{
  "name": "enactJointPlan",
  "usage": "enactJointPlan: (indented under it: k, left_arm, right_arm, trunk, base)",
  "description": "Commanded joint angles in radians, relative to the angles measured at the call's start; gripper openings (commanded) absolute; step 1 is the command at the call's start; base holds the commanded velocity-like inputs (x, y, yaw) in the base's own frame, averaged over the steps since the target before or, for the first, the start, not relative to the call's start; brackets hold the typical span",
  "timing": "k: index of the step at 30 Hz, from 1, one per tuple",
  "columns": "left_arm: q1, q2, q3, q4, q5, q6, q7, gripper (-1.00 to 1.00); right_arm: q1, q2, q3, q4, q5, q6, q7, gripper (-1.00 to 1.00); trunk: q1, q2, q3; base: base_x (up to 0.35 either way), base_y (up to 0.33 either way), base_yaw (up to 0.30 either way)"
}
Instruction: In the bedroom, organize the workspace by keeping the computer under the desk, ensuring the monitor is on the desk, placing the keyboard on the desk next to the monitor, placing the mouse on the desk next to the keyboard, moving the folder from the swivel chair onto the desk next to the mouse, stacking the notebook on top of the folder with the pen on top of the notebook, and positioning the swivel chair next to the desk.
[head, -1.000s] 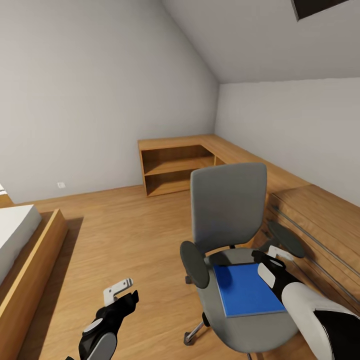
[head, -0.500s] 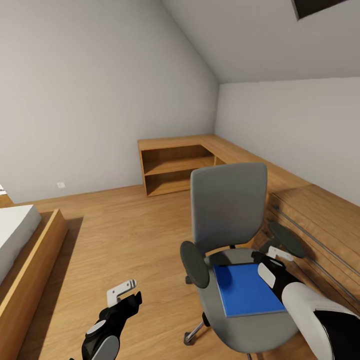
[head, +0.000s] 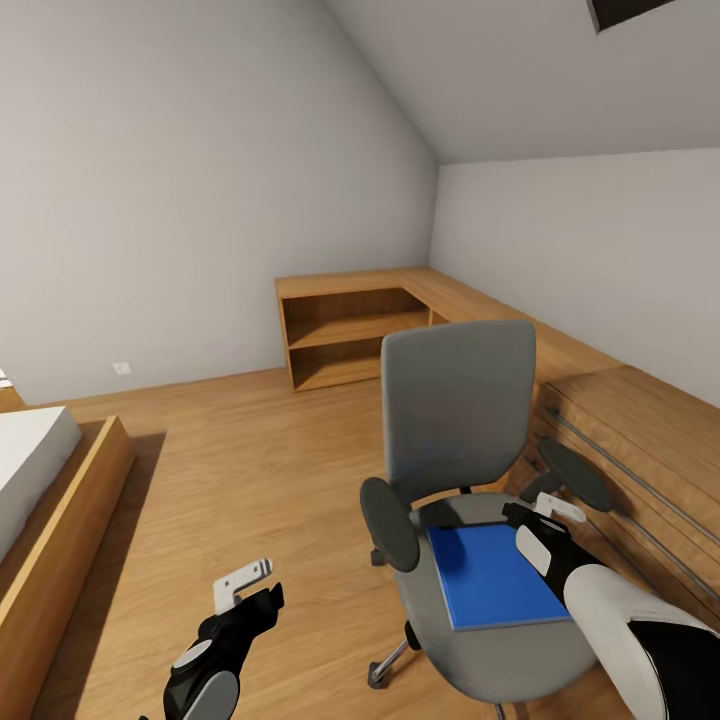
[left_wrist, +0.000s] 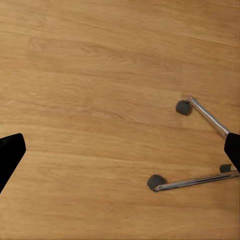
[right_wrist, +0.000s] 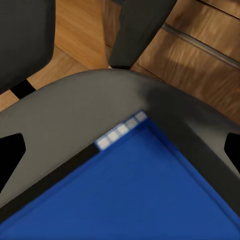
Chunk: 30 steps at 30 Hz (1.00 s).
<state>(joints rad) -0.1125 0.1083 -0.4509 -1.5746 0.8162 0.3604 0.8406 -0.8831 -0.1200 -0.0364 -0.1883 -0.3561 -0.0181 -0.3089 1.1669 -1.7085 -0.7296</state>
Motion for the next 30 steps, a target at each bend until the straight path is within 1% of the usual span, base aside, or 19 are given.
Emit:
enactJointPlan:
  k: [1,6,13,21,24,30]
  left_arm:
    - [-0.001,0.001,-0.002,-0.001,0.004,0.003,0.006,1.00]
    - [-0.001,0.002,-0.003,0.003,0.006,0.003,0.004,1.00]
    - [-0.001,0.002,-0.002,0.004,0.007,0.003,0.004,1.00]
    - [-0.001,0.002,-0.002,0.004,0.007,0.003,0.005,1.00]
    - [-0.001,0.002,-0.002,0.026,0.006,0.003,0.005,1.00]
    - [-0.001,-0.001,-0.003,0.035,0.006,0.003,0.005,1.00]
  right_arm:
    - [0.000,0.000,-0.003,0.000,-0.003,-0.002,-0.001,1.00]
    - [0.000,0.000,-0.003,-0.001,-0.003,-0.002,-0.001,1.00]
    - [0.000,0.000,-0.003,-0.002,-0.003,-0.002,-0.001,1.00]
    - [0.000,-0.006,-0.003,-0.002,-0.003,-0.002,-0.001,1.00]
    - [0.000,-0.012,-0.003,-0.002,-0.003,-0.002,-0.001,1.00]
    - [0.000,-0.014,-0.003,-0.001,-0.003,-0.002,-0.001,1.00]
  trunk:
    - [0.000,0.000,-0.001]
    - [0.000,0.000,-0.001]
    - [0.000,0.000,-0.001]
    - [0.000,0.000,-0.001]
    - [0.000,0.000,-0.001]
    - [0.000,0.000,-0.001]
  base:
    - [0.000,0.000,0.000]
    - [0.005,0.000,0.000]
    - [0.139,0.000,0.000]
    - [0.021,0.000,0.000]
    - [0.131,0.000,0.000]
    - [0.039,0.000,0.000]
